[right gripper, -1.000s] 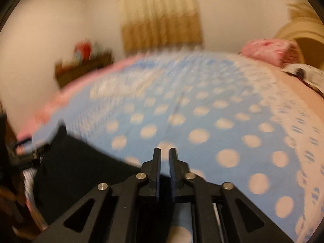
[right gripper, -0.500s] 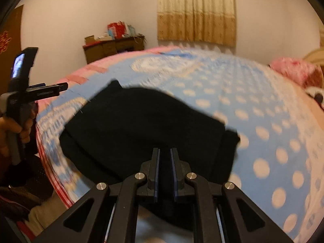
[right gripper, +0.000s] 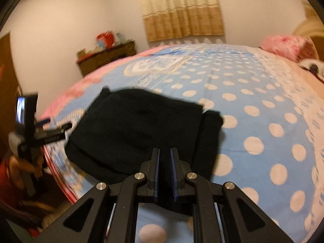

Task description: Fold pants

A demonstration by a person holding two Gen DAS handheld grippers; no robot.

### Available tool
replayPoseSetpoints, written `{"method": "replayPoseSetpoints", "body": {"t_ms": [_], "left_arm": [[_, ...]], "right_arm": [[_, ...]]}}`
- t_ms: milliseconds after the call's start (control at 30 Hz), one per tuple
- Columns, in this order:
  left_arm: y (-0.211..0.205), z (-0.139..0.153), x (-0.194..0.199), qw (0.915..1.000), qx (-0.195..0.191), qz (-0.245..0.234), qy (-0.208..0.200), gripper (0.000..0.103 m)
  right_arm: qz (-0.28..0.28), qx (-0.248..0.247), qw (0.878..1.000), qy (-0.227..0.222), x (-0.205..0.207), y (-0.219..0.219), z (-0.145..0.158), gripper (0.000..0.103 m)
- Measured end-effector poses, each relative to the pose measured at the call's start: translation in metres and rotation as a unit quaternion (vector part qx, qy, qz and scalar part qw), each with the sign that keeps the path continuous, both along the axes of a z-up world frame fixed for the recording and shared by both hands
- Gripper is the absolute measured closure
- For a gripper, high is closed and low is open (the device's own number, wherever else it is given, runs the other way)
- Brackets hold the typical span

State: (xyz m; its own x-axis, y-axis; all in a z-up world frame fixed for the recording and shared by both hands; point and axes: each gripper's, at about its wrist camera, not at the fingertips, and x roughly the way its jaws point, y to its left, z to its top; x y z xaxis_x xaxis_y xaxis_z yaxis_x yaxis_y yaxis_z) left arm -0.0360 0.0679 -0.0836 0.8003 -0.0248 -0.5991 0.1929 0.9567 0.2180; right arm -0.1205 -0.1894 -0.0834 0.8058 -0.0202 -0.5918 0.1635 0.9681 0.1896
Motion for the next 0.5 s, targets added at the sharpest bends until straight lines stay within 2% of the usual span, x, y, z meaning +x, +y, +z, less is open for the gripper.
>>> {"method": "replayPoseSetpoints", "body": {"t_ms": [33, 67, 100, 133, 167, 200, 267, 333, 367, 500], "left_arm": [[0.003, 0.003, 0.0, 1.0, -0.003, 0.004, -0.001, 0.001], [0.005, 0.009, 0.0, 0.9999, -0.007, 0.008, -0.002, 0.001], [0.006, 0.013, 0.0, 0.9999, -0.01, 0.01, -0.002, 0.001], [0.005, 0.019, -0.002, 0.9998, -0.015, 0.01, -0.003, 0.001], [0.003, 0.026, -0.004, 0.9998, -0.02, 0.008, -0.003, 0.001], [0.001, 0.033, -0.007, 0.9997, -0.026, 0.004, -0.002, 0.001], [-0.008, 0.049, -0.017, 0.9991, -0.041, -0.012, 0.002, 0.001], [-0.014, 0.059, -0.025, 0.9984, -0.051, -0.022, 0.006, 0.0], [-0.019, 0.063, -0.03, 0.998, -0.056, -0.028, 0.01, 0.0], [-0.04, 0.065, -0.049, 0.9965, -0.05, -0.059, 0.03, 0.0]], "right_arm": [[-0.005, 0.006, 1.0, -0.007, -0.003, -0.001, 0.005, 0.089], [-0.009, 0.011, 1.0, -0.018, -0.005, -0.002, 0.013, 0.081], [-0.015, 0.014, 0.999, -0.029, -0.008, -0.002, 0.024, 0.068], [-0.019, 0.014, 0.999, -0.036, -0.008, -0.001, 0.033, 0.06], [-0.021, 0.015, 0.999, -0.044, -0.008, 0.0, 0.043, 0.048], [-0.017, 0.025, 0.998, -0.061, -0.007, 0.002, 0.058, 0.043], [-0.008, 0.065, 0.993, -0.095, -0.006, 0.002, 0.079, 0.041], [-0.024, 0.111, 0.987, -0.115, -0.006, 0.0, 0.091, 0.029], [-0.053, 0.133, 0.984, -0.109, -0.006, 0.0, 0.092, 0.021], [-0.101, 0.152, 0.981, -0.073, -0.012, 0.013, 0.068, 0.021]]}}
